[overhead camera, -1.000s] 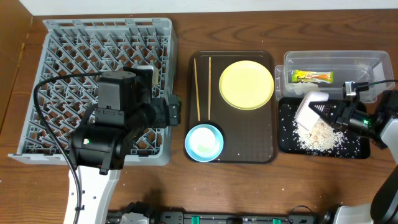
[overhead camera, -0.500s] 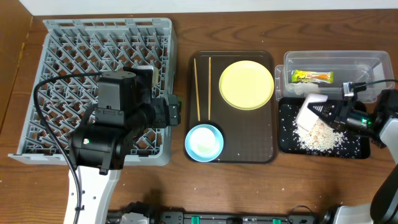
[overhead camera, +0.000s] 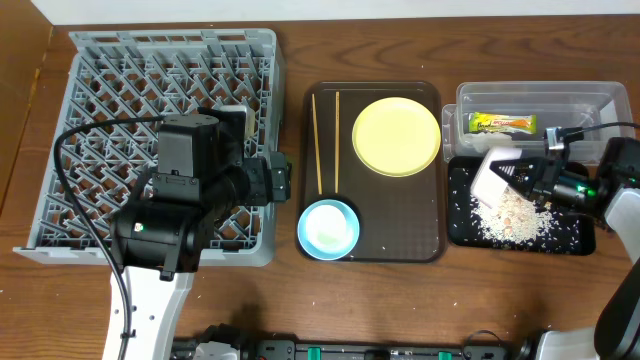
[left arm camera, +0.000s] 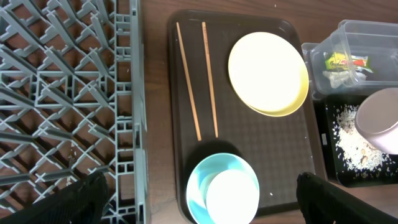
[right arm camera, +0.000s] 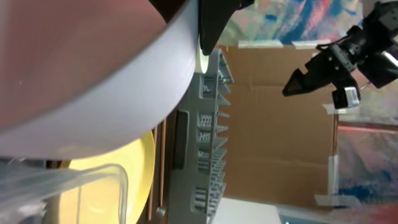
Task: Sort waste into correct bins and load items into the dishwasher
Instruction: 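Tip the pink bowl over the black tray to pour out rice, then place the pink bowl back on the brown tray with the right gripper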
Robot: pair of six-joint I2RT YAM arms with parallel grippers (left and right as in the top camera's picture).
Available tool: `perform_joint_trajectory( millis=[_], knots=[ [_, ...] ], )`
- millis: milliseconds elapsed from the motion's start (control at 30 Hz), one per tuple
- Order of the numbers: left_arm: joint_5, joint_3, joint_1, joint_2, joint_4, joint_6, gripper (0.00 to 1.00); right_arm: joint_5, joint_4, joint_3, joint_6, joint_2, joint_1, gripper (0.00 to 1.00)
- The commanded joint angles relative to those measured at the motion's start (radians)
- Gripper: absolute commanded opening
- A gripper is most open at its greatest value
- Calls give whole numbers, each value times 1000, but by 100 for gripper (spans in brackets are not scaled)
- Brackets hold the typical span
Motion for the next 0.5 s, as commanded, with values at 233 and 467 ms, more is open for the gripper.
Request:
perform_joint_trajectory(
  millis=[233,467],
  knots=[
    [13,19,-2,2,-1,13,97,212,-14,68,50,-163,276,1],
    [13,19,-2,2,-1,13,97,1096,-118,122,59,-286,797,1]
  ],
)
